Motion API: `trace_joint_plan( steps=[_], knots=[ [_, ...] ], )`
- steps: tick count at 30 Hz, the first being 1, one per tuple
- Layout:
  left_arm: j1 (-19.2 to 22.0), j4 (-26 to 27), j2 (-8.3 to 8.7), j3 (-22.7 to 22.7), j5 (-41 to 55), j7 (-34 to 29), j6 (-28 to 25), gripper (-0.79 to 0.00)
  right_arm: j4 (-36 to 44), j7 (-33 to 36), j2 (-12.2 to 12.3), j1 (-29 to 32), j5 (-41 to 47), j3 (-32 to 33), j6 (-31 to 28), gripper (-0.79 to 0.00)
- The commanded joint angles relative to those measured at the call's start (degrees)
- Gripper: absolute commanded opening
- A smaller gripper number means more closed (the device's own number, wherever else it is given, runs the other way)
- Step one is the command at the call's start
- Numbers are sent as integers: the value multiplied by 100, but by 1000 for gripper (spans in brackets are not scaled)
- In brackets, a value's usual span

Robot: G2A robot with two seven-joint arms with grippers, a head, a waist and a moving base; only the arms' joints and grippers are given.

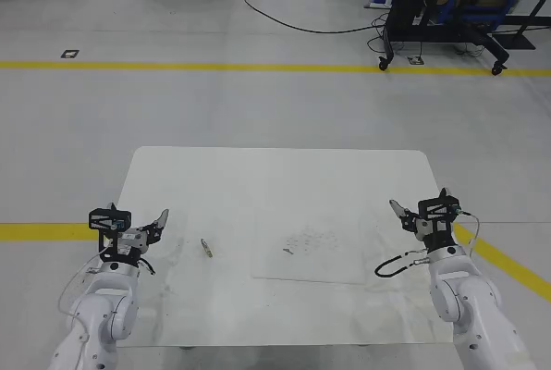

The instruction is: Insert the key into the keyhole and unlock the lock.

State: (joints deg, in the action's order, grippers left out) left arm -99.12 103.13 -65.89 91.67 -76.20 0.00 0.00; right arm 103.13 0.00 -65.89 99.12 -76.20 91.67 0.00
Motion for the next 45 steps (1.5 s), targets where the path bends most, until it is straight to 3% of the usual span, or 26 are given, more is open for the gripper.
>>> trace_joint_plan(
  steps=[1, 5, 12, 23, 29, 34, 35, 40, 45],
  knots=[
    [0, 0, 0, 0, 0, 0, 0, -1, 0, 0, 0, 0, 0, 0, 0, 0],
    [0, 0, 0, 0, 0, 0, 0, 0, 111, 170, 6, -164, -175, -119, -192, 0],
    [0, 0, 0, 0, 0, 0, 0, 0, 332, 1061, -34, -840, 291, -1099, -1688, 0],
    [0, 0, 0, 0, 0, 0, 0, 0, 225, 1042, -49, -825, 579, -1165, -1760, 0],
    [0, 0, 0, 0, 0, 0, 0, 0, 293, 1692, -30, -1207, -644, -2018, -2785, 0],
    [0, 0, 0, 0, 0, 0, 0, 0, -68, 1892, -74, -1563, -830, -2635, -3353, 0],
    [0, 0, 0, 0, 0, 0, 0, 0, -174, 1977, -83, -1628, -968, -2746, -3367, -12],
    [0, 0, 0, 0, 0, 0, 0, 0, -563, 2014, -146, -1924, -1065, -3143, -3435, -400],
    [0, 0, 0, 0, 0, 0, 0, 0, -888, 2176, -178, -2165, -924, -3291, -3599, -456]
  ],
)
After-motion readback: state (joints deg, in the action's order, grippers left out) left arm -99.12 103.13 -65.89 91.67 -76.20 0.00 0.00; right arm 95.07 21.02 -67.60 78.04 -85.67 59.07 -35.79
